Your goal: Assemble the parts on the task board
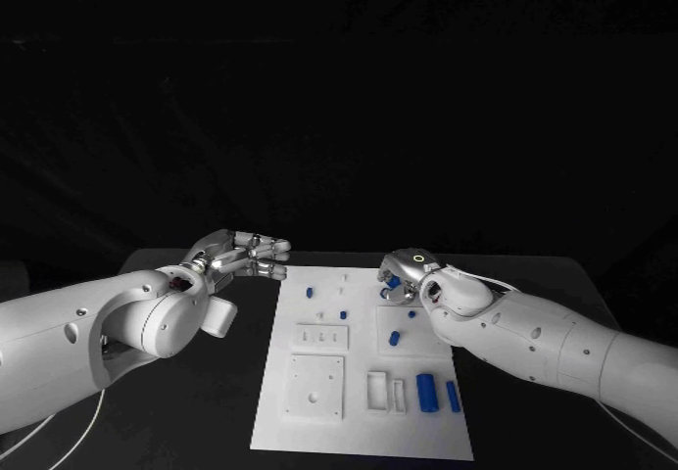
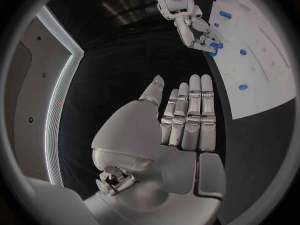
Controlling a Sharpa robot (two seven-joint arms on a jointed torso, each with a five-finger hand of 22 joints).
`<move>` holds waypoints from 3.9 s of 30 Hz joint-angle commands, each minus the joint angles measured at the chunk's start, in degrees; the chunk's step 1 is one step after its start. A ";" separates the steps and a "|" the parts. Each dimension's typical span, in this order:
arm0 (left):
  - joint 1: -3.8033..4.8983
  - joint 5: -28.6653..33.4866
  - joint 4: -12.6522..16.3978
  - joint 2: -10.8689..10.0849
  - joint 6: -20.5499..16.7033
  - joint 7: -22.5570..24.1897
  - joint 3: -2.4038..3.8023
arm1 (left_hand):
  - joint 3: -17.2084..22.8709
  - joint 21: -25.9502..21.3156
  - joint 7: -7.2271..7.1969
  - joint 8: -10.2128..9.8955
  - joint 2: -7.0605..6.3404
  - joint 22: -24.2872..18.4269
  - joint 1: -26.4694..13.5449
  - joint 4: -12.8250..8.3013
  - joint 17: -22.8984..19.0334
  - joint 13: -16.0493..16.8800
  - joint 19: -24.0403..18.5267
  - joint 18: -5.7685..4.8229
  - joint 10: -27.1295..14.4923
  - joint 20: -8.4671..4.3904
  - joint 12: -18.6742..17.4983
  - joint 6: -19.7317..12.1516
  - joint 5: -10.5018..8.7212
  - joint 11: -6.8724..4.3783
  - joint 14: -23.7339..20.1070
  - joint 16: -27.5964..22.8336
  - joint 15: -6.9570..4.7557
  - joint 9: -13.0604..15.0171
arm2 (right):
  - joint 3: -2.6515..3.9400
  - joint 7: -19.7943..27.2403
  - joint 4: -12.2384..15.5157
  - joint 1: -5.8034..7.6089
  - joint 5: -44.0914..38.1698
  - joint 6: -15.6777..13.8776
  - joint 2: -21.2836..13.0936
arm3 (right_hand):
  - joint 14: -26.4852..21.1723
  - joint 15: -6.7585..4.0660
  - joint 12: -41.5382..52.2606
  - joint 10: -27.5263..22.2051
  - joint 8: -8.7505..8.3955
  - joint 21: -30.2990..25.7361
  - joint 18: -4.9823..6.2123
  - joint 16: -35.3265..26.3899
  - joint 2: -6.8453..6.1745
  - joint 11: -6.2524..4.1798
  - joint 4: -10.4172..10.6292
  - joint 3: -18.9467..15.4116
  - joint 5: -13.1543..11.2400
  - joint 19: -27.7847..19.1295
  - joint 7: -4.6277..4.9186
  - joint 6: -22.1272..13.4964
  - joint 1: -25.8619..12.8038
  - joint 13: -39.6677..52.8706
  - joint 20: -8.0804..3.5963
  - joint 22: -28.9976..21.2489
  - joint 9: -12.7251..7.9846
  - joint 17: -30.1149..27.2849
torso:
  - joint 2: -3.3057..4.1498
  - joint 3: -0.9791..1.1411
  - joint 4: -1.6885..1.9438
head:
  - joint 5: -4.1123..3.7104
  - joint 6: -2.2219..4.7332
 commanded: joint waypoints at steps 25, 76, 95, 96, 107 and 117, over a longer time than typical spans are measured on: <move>0.09 -0.47 -0.13 -0.10 1.68 -0.33 0.04 | -0.53 0.10 0.22 -0.31 0.19 -0.29 -0.72 -0.08 0.02 0.05 -0.33 -0.60 -0.45 0.02 -0.18 -0.31 -0.07 0.15 -0.03 0.09 0.29 -0.04 | -0.01 -1.26 0.00 -1.00 -2.61 -0.19 0.02 | -0.54 -1.67 0.37 7.17 0.29 6.52 -1.17 0.75 2.32 -2.01 -0.83 4.36 -5.32 1.89 -1.22 5.37 2.06 0.31 -1.40 13.52 0.55 0.49 | 1.81 0.02 0.37 | -0.14 0.66; 0.16 -0.92 -1.16 2.15 2.60 -1.44 0.06 | -0.72 0.10 0.23 -0.31 0.39 -0.62 -0.69 -0.09 -0.01 0.06 -0.35 -0.60 -0.64 0.07 -0.18 -0.31 -0.20 0.21 -0.18 0.05 0.35 -0.04 | 0.23 -7.01 -4.55 2.53 -2.81 -9.07 9.92 | -0.31 -2.13 0.38 9.51 0.18 -1.66 -1.72 -0.15 1.74 -2.55 -0.11 8.77 -9.48 4.54 -1.81 7.79 3.69 0.33 -2.00 27.28 1.09 0.71 | 3.20 -0.93 2.35 | -0.77 3.17; 0.65 -1.06 -0.92 2.08 2.71 -1.51 0.06 | -0.72 0.10 0.23 -0.31 0.39 -0.62 -0.69 -0.09 -0.01 0.06 -0.35 -0.60 -0.64 0.07 -0.18 -0.31 -0.20 0.21 -0.18 0.05 0.35 -0.04 | 0.21 -6.70 -5.72 2.52 -2.97 -8.04 10.20 | -0.34 -2.14 0.37 9.39 0.18 -4.55 -1.75 -0.17 1.87 -2.51 -0.25 8.78 -9.38 5.57 -1.78 7.69 3.61 0.32 -2.00 30.13 1.09 0.67 | 3.59 -0.99 2.32 | -0.50 2.87; 0.67 -1.07 -0.92 2.07 2.73 -1.51 0.06 | -0.72 0.10 0.23 -0.31 0.39 -0.62 -0.69 -0.09 -0.01 0.06 -0.35 -0.60 -0.64 0.07 -0.18 -0.31 -0.20 0.21 -0.18 0.05 0.35 -0.04 | 0.20 -6.74 -5.65 2.52 -3.07 -7.98 10.15 | -0.34 -2.14 0.37 9.39 0.18 -4.55 -1.75 -0.17 1.87 -2.51 -0.25 8.78 -9.38 5.57 -1.78 7.69 3.61 0.32 -2.00 30.13 1.09 0.67 | 3.55 -1.00 2.35 | -0.49 2.83; 0.82 -1.11 -1.04 1.98 2.72 -1.52 0.06 | -0.86 0.17 0.22 -0.32 0.39 -0.87 -0.62 -0.16 -0.03 0.06 -0.38 -0.58 -0.71 0.10 -0.18 -0.29 -0.25 0.23 -0.21 0.03 0.37 -0.04 | 0.19 -6.68 -5.30 2.51 -3.35 -7.46 9.96 | -0.34 -2.14 0.37 9.39 0.18 -4.55 -1.75 -0.17 1.87 -2.51 -0.25 8.78 -9.38 5.57 -1.78 7.69 3.61 0.32 -2.00 30.13 1.09 0.67 | 3.72 -1.01 2.31 | -0.43 2.88; 0.86 -1.12 -1.19 2.14 2.80 -1.58 0.06 | -0.86 0.17 0.22 -0.32 0.39 -0.87 -0.62 -0.16 -0.03 0.06 -0.38 -0.58 -0.71 0.10 -0.18 -0.29 -0.25 0.23 -0.21 0.03 0.37 -0.04 | 0.13 -6.51 -5.53 2.49 -3.37 -6.97 10.25 | -0.34 -2.11 0.37 9.30 0.18 -6.87 -1.85 -0.30 1.81 -2.49 -0.29 8.82 -9.34 6.28 -1.78 7.67 3.58 0.33 -1.98 32.19 1.06 0.59 | 3.77 -1.07 2.49 | -0.50 2.67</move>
